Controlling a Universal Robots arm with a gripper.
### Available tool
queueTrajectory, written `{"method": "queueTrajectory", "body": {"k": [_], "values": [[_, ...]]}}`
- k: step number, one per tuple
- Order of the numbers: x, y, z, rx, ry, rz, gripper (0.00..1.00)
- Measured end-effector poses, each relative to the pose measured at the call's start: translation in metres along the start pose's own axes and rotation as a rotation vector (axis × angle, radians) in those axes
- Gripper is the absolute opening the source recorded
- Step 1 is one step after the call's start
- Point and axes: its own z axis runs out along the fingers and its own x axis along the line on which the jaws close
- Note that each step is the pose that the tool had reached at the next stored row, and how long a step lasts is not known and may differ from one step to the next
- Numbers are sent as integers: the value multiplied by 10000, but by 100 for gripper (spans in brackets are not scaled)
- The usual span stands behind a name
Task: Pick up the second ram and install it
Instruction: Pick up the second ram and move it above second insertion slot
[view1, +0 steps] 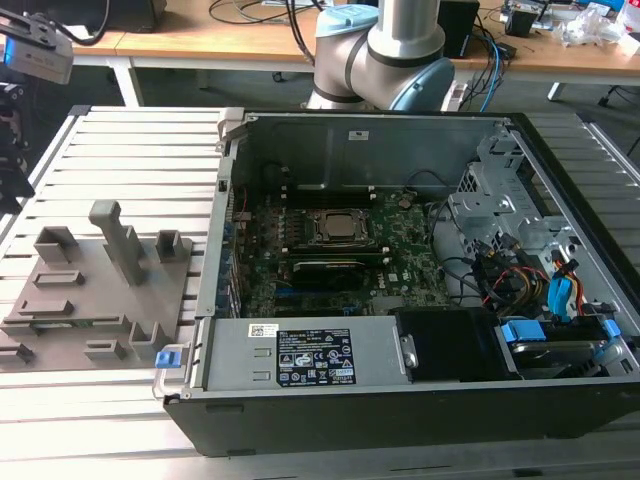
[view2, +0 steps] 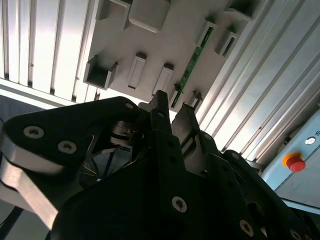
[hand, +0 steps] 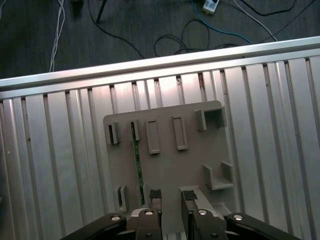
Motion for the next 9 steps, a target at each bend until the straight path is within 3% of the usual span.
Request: {"method": "queueTrajectory", "body": {"k": [9], "values": [[11,-1,62,-1,1,0,30]]}}
